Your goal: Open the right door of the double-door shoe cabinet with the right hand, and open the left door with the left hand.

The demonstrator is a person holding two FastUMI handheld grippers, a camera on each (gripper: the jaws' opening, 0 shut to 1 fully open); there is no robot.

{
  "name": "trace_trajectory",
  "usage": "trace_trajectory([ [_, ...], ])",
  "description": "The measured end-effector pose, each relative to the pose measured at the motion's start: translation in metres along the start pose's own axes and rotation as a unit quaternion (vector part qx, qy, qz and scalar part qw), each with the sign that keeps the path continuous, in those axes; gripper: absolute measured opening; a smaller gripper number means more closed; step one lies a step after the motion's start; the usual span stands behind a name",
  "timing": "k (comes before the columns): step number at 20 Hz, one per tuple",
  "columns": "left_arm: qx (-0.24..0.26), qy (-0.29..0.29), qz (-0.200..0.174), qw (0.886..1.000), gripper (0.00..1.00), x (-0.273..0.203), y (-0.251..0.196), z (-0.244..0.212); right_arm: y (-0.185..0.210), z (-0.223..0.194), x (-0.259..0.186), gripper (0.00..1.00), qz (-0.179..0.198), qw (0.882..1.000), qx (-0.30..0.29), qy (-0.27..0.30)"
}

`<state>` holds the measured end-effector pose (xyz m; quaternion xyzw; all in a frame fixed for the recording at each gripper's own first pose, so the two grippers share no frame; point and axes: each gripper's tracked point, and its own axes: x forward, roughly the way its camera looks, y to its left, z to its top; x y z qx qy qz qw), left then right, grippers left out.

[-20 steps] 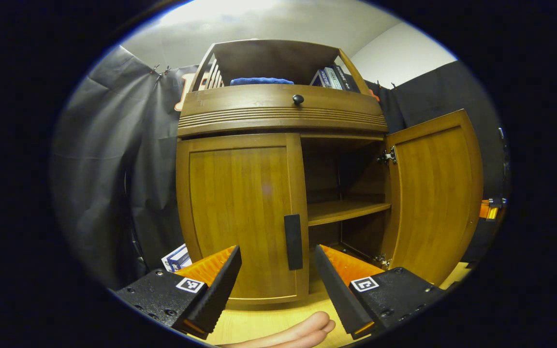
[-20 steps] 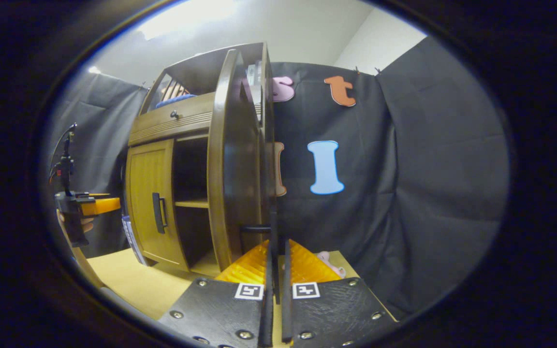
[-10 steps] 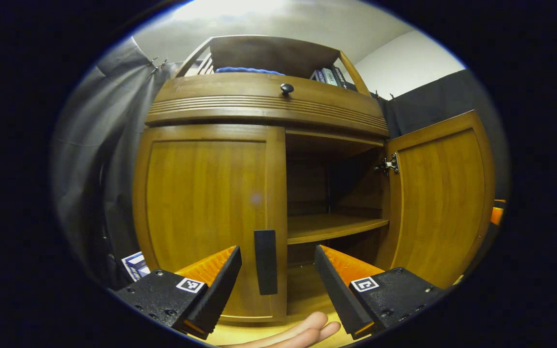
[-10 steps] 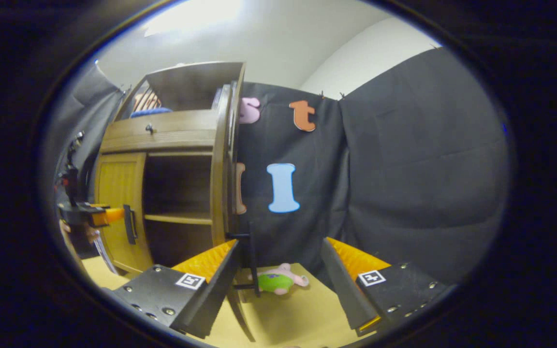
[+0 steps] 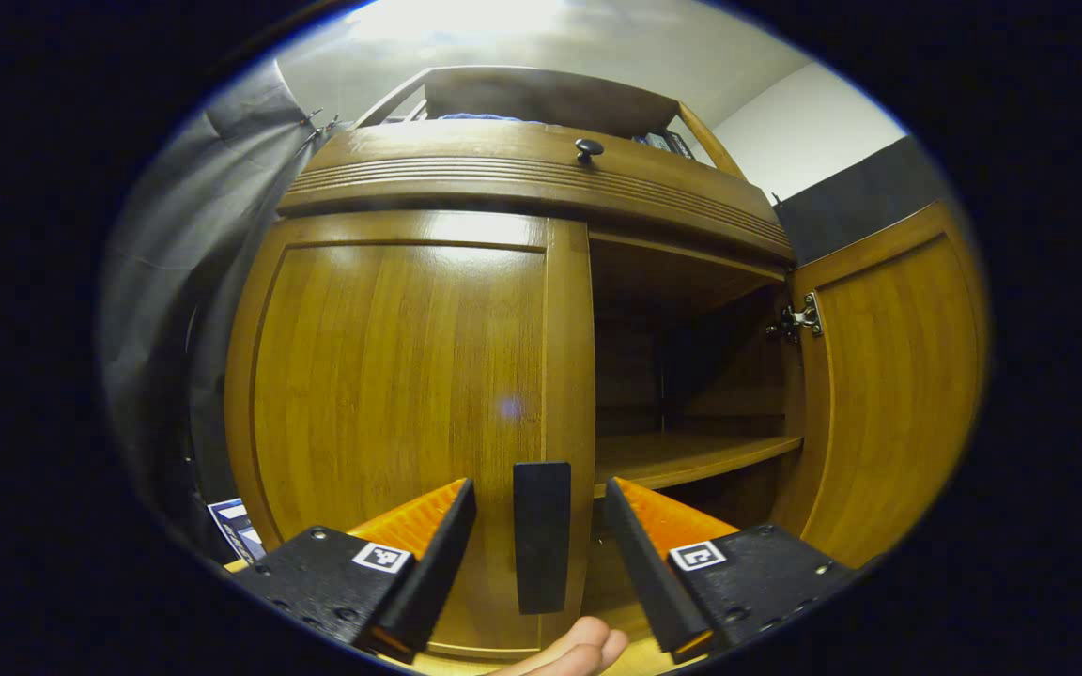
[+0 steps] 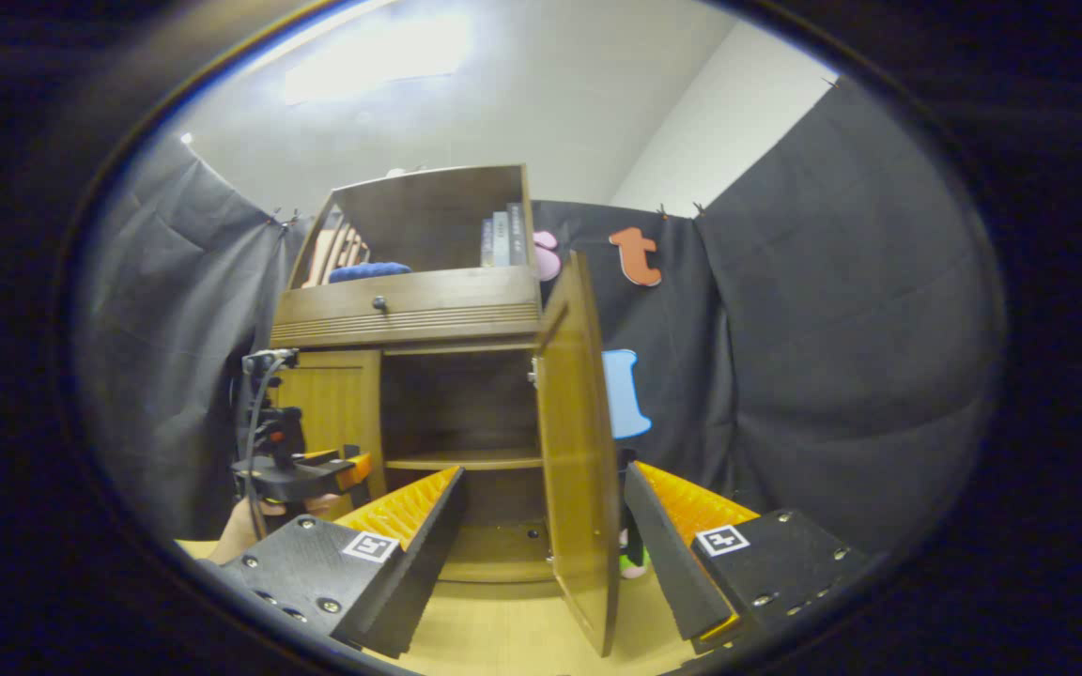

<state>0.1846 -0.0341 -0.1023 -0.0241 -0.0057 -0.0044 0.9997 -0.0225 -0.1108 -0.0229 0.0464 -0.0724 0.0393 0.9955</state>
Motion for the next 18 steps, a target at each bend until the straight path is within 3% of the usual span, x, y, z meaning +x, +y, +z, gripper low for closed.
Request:
trace_trajectory([
  [3, 0.012, 0.026, 0.006, 1.0, 0.5, 0.011, 0.007, -0.018, 0.033, 0.007, -0.013, 0.99, 0.022, 1.0, 0.002, -0.014],
  [5, 0.017, 0.024, 0.004, 1.0, 0.47, 0.012, 0.004, -0.016, 0.053, 0.003, -0.021, 0.99, 0.039, 0.999, -0.007, -0.008],
  [9, 0.042, 0.04, -0.011, 0.998, 0.35, 0.017, 0.0, -0.021, 0.04, 0.002, -0.031, 0.99, -0.004, 0.999, -0.045, 0.014],
  [10, 0.043, 0.046, -0.019, 0.998, 0.35, 0.016, -0.001, -0.023, 0.044, 0.005, -0.031, 0.95, -0.003, 0.999, -0.035, 0.015],
  [12, 0.032, 0.053, -0.032, 0.998, 0.34, 0.008, -0.003, -0.022, 0.051, 0.008, -0.032, 0.99, 0.01, 1.0, -0.015, 0.024],
  [14, 0.027, 0.06, -0.039, 0.997, 0.34, 0.0, -0.003, -0.022, 0.05, 0.014, -0.034, 0.95, 0.024, 0.999, -0.016, 0.027],
  [17, 0.02, 0.079, -0.043, 0.996, 0.33, -0.018, -0.004, -0.02, 0.028, 0.021, -0.044, 0.99, -0.005, 1.0, -0.013, 0.028],
  [18, 0.021, 0.088, -0.045, 0.995, 0.34, -0.027, -0.003, -0.02, 0.024, 0.025, -0.048, 0.94, -0.008, 1.0, -0.008, 0.026],
])
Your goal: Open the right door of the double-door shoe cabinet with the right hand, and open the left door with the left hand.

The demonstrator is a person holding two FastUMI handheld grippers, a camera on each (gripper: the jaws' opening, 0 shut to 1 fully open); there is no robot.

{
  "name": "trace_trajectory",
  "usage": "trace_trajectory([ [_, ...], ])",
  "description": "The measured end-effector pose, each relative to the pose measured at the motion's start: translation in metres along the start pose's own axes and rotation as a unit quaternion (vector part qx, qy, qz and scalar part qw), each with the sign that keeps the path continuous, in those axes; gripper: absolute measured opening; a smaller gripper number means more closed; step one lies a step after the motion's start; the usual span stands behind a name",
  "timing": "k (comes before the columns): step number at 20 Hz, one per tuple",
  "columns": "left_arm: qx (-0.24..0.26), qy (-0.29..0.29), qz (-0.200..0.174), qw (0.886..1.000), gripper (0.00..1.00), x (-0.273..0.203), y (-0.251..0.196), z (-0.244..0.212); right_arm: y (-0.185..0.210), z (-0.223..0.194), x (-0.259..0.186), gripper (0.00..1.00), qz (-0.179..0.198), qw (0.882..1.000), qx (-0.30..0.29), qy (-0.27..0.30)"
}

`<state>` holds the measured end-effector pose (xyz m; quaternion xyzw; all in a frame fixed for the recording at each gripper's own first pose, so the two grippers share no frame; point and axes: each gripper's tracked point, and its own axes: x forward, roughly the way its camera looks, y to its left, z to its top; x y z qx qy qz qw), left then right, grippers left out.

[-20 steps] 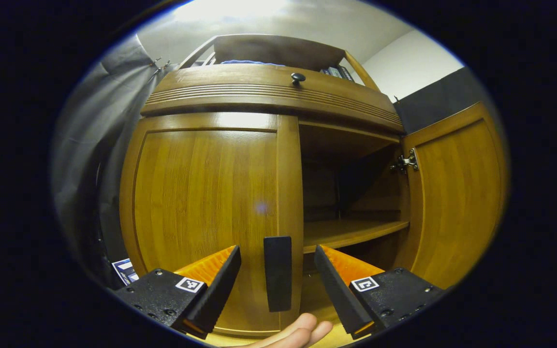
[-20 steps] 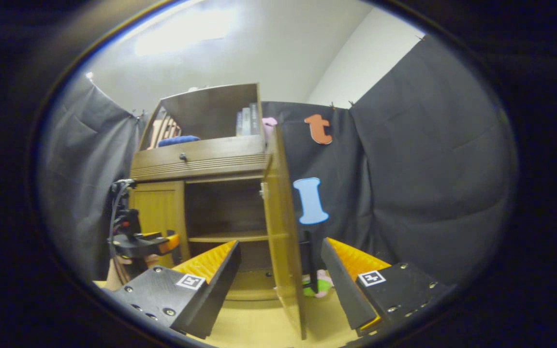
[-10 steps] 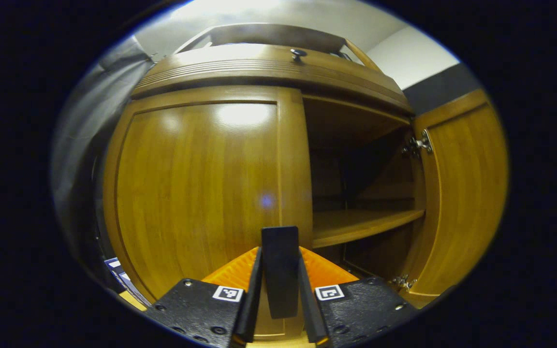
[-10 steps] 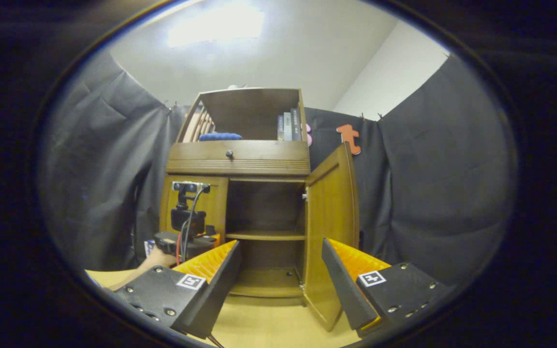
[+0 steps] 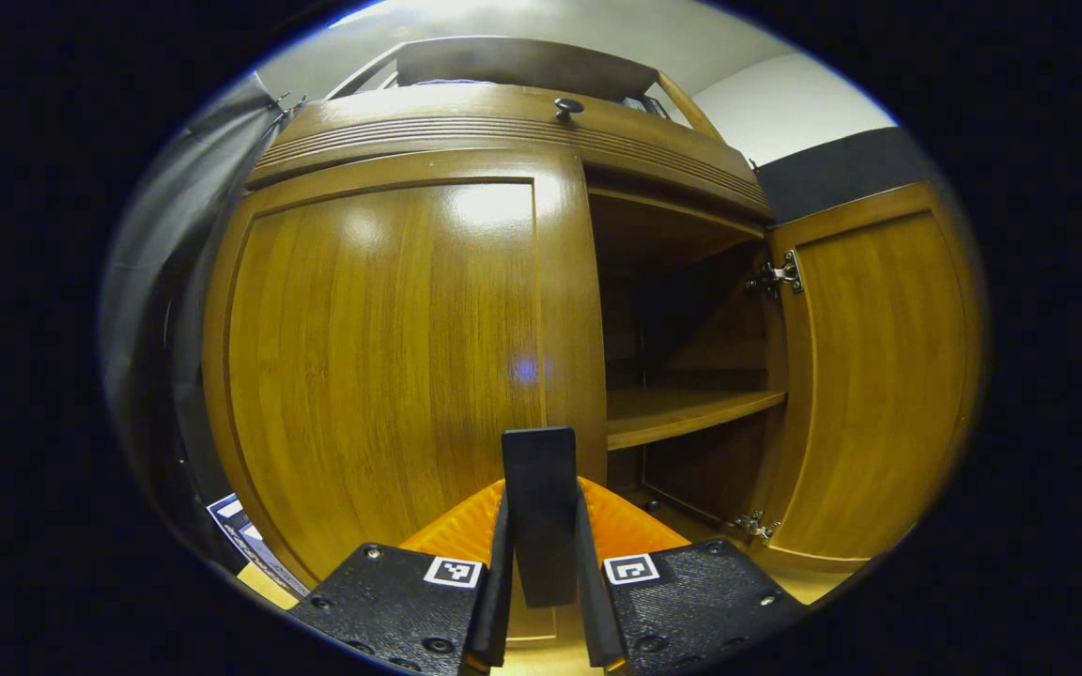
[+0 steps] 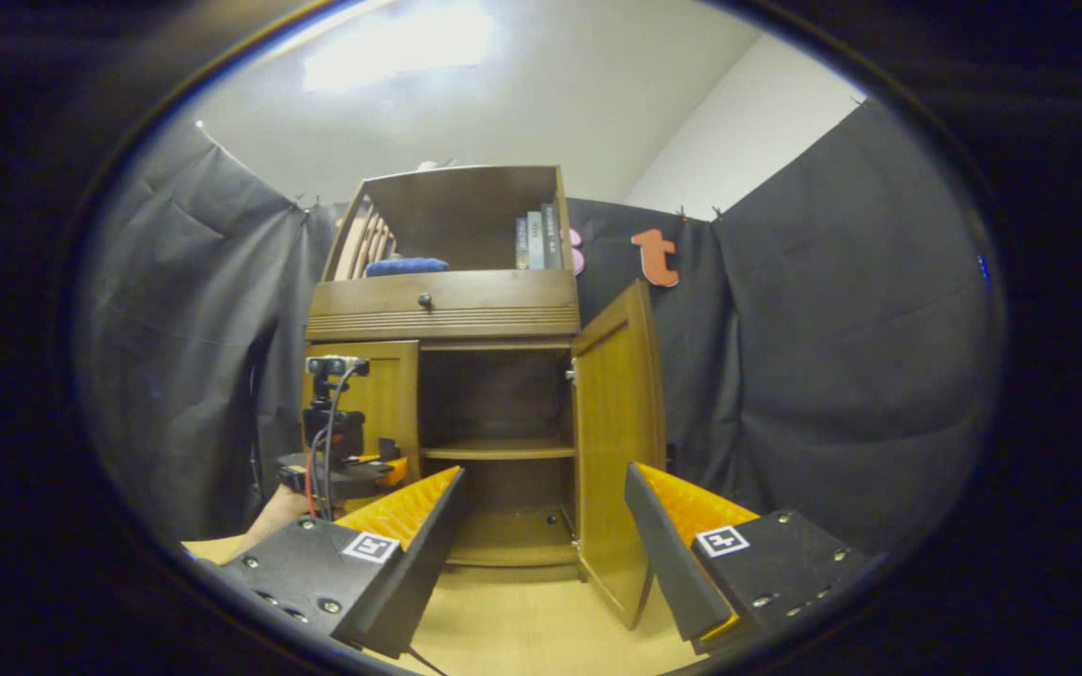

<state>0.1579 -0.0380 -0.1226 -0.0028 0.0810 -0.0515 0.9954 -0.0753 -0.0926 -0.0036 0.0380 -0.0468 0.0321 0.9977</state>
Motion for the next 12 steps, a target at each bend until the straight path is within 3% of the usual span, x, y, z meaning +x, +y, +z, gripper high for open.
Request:
trace_trajectory([
  [2, 0.014, 0.013, -0.008, 1.0, 0.33, -0.011, 0.0, 0.001, -0.004, 0.001, -0.007, 1.0, -0.001, 1.0, 0.006, -0.002],
  [8, 0.024, 0.023, -0.024, 0.999, 0.32, -0.044, 0.002, 0.001, -0.031, -0.014, -0.01, 0.99, -0.046, 0.999, 0.002, 0.025],
  [12, 0.024, 0.024, -0.028, 0.999, 0.33, -0.066, 0.006, 0.003, -0.024, -0.01, -0.023, 0.98, -0.043, 0.999, 0.0, 0.02],
])
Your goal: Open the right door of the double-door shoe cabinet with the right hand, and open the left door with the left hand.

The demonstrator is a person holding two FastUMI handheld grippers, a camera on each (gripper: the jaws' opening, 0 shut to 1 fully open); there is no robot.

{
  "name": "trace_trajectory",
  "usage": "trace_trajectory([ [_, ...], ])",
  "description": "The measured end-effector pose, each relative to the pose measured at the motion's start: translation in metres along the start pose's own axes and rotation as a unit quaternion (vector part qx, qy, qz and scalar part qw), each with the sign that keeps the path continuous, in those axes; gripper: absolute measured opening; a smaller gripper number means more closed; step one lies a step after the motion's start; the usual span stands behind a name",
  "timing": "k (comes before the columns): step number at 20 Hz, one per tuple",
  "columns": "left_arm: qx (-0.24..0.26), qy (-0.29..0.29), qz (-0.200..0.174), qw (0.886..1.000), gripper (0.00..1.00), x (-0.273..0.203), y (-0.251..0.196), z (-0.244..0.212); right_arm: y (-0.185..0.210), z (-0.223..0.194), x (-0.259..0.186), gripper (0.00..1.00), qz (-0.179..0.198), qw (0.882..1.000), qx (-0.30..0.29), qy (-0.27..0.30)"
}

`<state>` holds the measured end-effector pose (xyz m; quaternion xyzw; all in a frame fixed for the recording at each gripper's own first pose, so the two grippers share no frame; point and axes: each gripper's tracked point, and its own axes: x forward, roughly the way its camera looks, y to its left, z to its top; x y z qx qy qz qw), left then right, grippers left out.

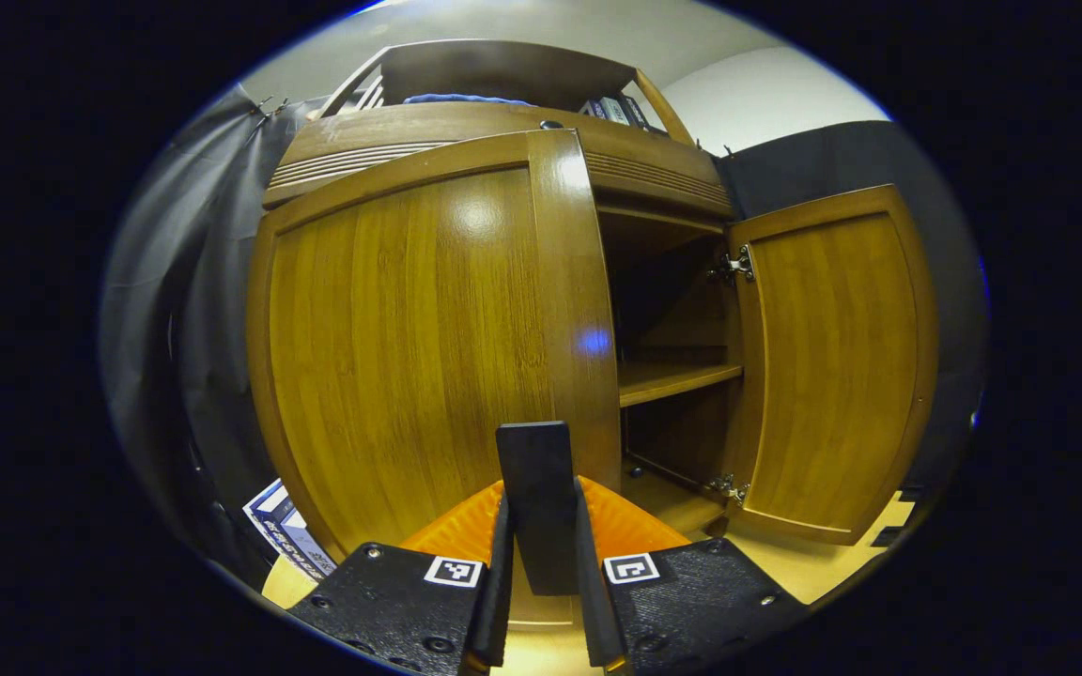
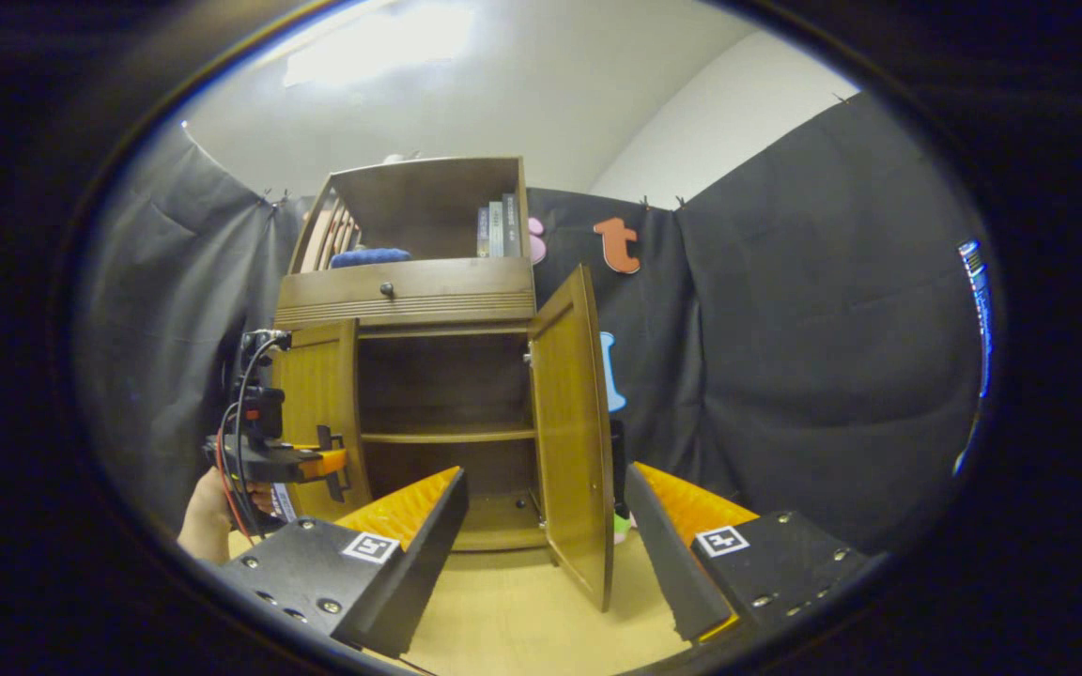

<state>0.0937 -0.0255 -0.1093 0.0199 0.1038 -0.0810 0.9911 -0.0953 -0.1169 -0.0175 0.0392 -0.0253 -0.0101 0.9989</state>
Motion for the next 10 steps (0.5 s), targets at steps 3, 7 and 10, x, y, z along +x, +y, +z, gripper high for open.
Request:
trace_trajectory([
  [3, 0.012, 0.005, 0.005, 1.0, 0.33, -0.018, 0.004, 0.0, 0.006, 0.011, -0.003, 0.94, 0.004, 1.0, -0.001, -0.021],
  [7, 0.024, 0.004, 0.009, 1.0, 0.33, -0.039, 0.01, 0.0, 0.021, 0.009, -0.005, 0.95, 0.013, 1.0, 0.003, -0.024],
  [10, 0.023, 0.009, 0.01, 1.0, 0.33, -0.055, 0.016, -0.002, 0.031, 0.007, -0.005, 0.99, 0.024, 1.0, 0.007, -0.019],
])
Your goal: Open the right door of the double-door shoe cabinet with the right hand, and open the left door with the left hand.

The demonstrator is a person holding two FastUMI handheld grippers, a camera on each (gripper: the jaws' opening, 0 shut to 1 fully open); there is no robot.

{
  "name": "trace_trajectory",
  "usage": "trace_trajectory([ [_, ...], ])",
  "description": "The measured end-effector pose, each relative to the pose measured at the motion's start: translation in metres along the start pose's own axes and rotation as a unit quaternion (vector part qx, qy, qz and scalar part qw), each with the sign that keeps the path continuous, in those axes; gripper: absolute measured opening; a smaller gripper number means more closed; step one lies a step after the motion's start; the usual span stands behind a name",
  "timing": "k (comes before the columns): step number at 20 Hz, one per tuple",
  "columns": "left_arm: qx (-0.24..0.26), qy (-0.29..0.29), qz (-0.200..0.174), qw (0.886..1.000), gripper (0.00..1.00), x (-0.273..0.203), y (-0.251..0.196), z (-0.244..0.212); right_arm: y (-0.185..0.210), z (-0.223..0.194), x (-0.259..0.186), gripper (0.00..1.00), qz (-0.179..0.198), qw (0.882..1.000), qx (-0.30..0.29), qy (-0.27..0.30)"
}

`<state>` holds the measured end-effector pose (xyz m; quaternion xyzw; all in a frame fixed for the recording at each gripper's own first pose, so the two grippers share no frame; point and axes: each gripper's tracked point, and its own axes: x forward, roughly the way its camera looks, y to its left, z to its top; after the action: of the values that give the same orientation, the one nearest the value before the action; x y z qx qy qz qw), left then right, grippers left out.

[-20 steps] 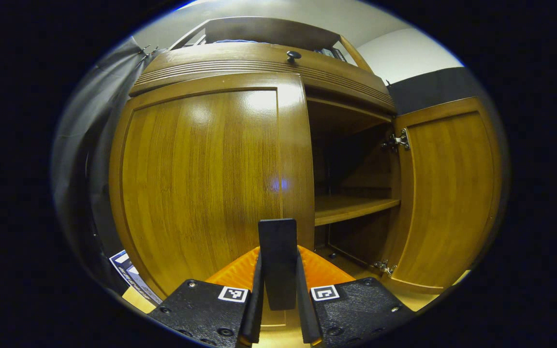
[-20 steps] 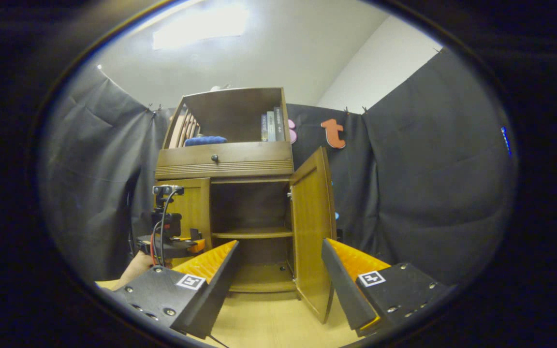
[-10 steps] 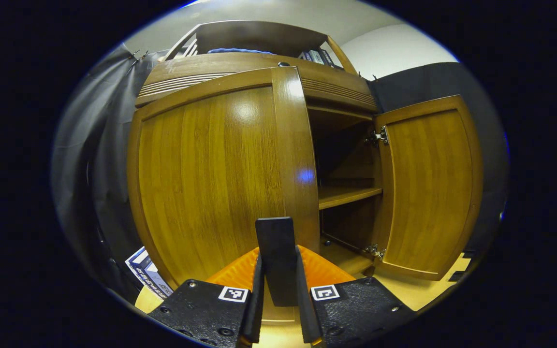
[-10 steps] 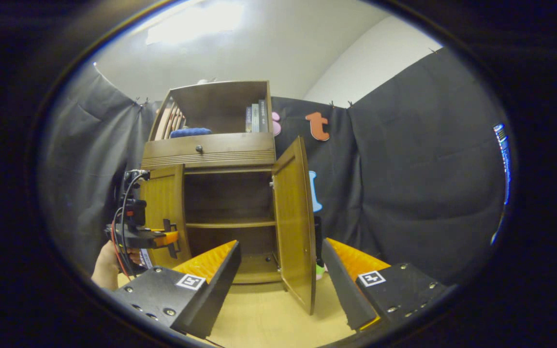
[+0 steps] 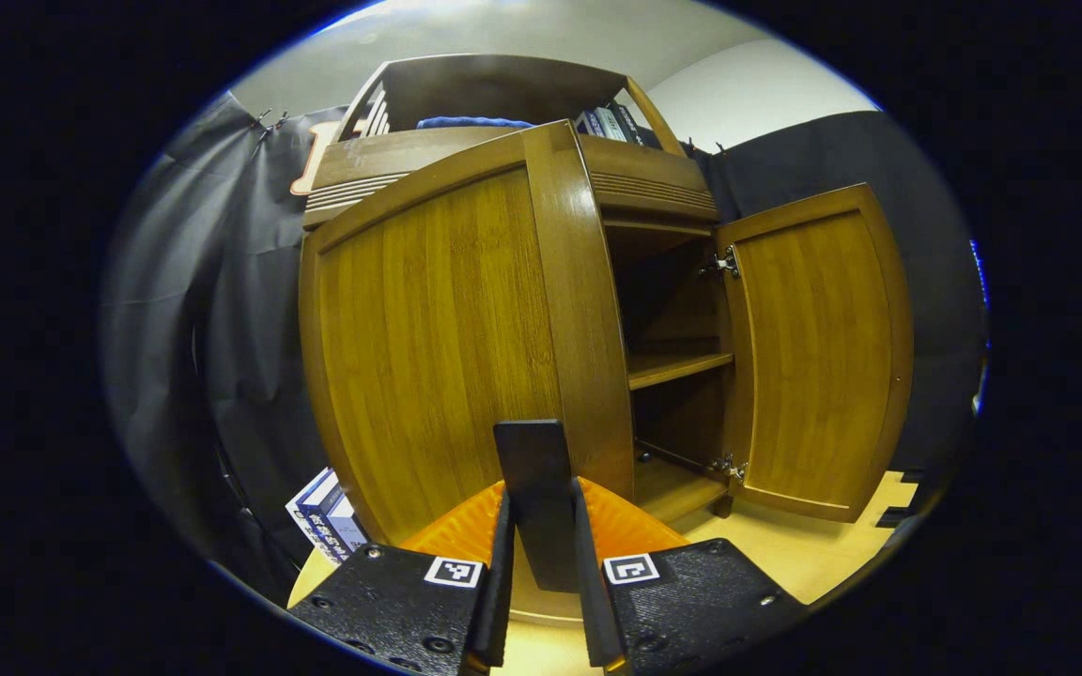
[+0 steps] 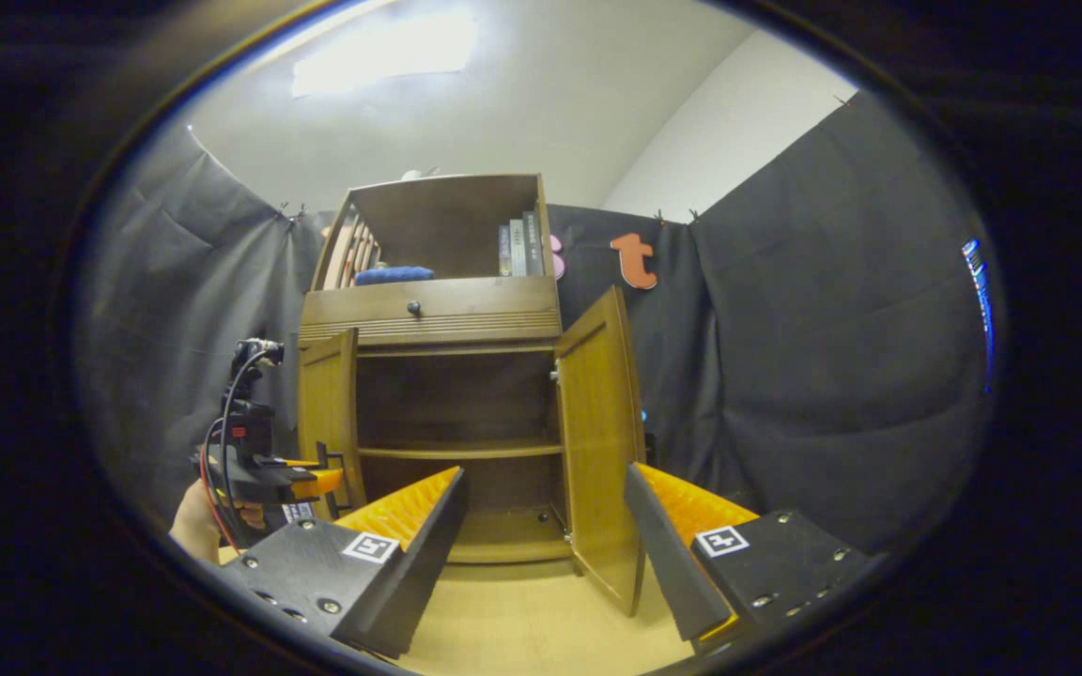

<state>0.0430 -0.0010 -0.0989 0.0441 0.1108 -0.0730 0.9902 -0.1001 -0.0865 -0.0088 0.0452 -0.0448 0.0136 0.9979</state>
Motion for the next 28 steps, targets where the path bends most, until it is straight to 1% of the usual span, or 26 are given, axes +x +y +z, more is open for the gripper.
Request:
trace_trajectory([
  [1, -0.003, 0.002, 0.0, 1.0, 0.33, -0.003, 0.001, 0.001, 0.003, -0.003, -0.001, 1.0, 0.003, 1.0, 0.004, 0.005],
  [3, -0.004, 0.002, 0.0, 1.0, 0.33, -0.01, 0.005, 0.002, 0.012, -0.005, -0.003, 0.99, 0.012, 1.0, 0.009, 0.008],
  [4, -0.004, 0.002, 0.002, 1.0, 0.32, -0.015, 0.007, 0.001, 0.013, -0.006, -0.004, 0.95, 0.014, 1.0, 0.005, 0.008],
  [6, -0.001, -0.002, 0.005, 1.0, 0.33, -0.025, 0.013, 0.001, 0.013, -0.006, -0.005, 0.97, 0.009, 1.0, -0.006, 0.009],
  [7, -0.002, -0.006, 0.007, 1.0, 0.32, -0.03, 0.016, 0.002, 0.013, -0.007, -0.005, 0.98, 0.008, 1.0, -0.011, 0.009],
  [8, -0.001, -0.008, 0.01, 1.0, 0.32, -0.032, 0.018, 0.002, 0.012, -0.007, -0.005, 0.99, 0.001, 1.0, -0.016, 0.01],
  [9, 0.002, -0.011, 0.015, 1.0, 0.34, -0.037, 0.022, 0.002, 0.011, -0.006, -0.005, 0.95, -0.006, 1.0, -0.022, 0.009],
  [10, 0.005, -0.013, 0.021, 1.0, 0.34, -0.044, 0.026, 0.0, 0.012, -0.005, -0.007, 1.0, -0.008, 1.0, -0.028, 0.007],
  [11, 0.01, -0.015, 0.025, 1.0, 0.34, -0.048, 0.03, 0.0, 0.016, -0.004, -0.007, 1.0, -0.006, 1.0, -0.03, 0.004],
  [12, 0.014, -0.015, 0.029, 0.999, 0.33, -0.054, 0.034, -0.001, 0.024, -0.002, -0.008, 0.99, 0.005, 1.0, -0.025, 0.001],
  [13, 0.013, -0.017, 0.031, 0.999, 0.34, -0.057, 0.038, -0.001, 0.032, -0.001, -0.009, 0.95, 0.019, 1.0, -0.019, -0.001],
  [14, 0.009, -0.017, 0.032, 0.999, 0.34, -0.06, 0.04, -0.001, 0.04, 0.001, -0.009, 0.99, 0.032, 0.999, -0.013, -0.002],
  [15, 0.005, -0.016, 0.033, 0.999, 0.31, -0.062, 0.042, -0.002, 0.044, 0.0, -0.008, 0.99, 0.039, 0.999, -0.01, -0.002],
  [16, 0.002, -0.016, 0.034, 0.999, 0.32, -0.066, 0.046, -0.003, 0.044, 0.0, -0.009, 0.95, 0.039, 0.999, -0.011, -0.001],
  [17, 0.002, -0.016, 0.036, 0.999, 0.31, -0.069, 0.05, -0.002, 0.044, -0.002, -0.008, 0.95, 0.035, 0.999, -0.015, 0.001],
  [18, 0.004, -0.016, 0.037, 0.999, 0.31, -0.071, 0.052, -0.003, 0.04, -0.005, -0.006, 0.97, 0.029, 0.999, -0.022, 0.003],
  [19, 0.007, -0.019, 0.035, 0.999, 0.34, -0.073, 0.054, -0.003, 0.038, -0.007, -0.005, 0.99, 0.023, 0.999, -0.028, 0.007],
  [20, 0.007, -0.018, 0.035, 0.999, 0.31, -0.078, 0.055, -0.002, 0.038, -0.009, -0.006, 0.95, 0.021, 0.999, -0.031, 0.011],
  [21, 0.004, -0.017, 0.038, 0.999, 0.29, -0.075, 0.059, -0.004, 0.041, -0.011, -0.005, 0.95, 0.023, 0.999, -0.03, 0.014],
  [22, 0.004, -0.017, 0.041, 0.999, 0.29, -0.08, 0.062, -0.004, 0.045, -0.013, -0.004, 0.95, 0.028, 0.999, -0.027, 0.016],
  [23, 0.004, -0.017, 0.044, 0.999, 0.29, -0.082, 0.066, -0.004, 0.048, -0.013, -0.004, 0.99, 0.034, 0.999, -0.023, 0.018],
  [24, 0.002, -0.017, 0.051, 0.999, 0.29, -0.085, 0.072, -0.005, 0.051, -0.013, -0.003, 0.95, 0.039, 0.999, -0.02, 0.019],
  [25, 0.001, -0.016, 0.062, 0.998, 0.29, -0.087, 0.079, -0.005, 0.054, -0.013, -0.004, 0.95, 0.042, 0.999, -0.019, 0.02],
  [26, 0.002, -0.017, 0.075, 0.997, 0.24, -0.092, 0.088, -0.006, 0.053, -0.014, -0.005, 0.95, 0.043, 0.999, -0.019, 0.02],
  [27, 0.006, -0.02, 0.092, 0.996, 0.21, -0.094, 0.1, -0.005, 0.052, -0.014, -0.006, 0.95, 0.043, 0.999, -0.019, 0.019],
  [28, 0.01, -0.023, 0.108, 0.994, 0.29, -0.095, 0.114, -0.005, 0.052, -0.013, -0.006, 0.99, 0.042, 0.999, -0.017, 0.017],
])
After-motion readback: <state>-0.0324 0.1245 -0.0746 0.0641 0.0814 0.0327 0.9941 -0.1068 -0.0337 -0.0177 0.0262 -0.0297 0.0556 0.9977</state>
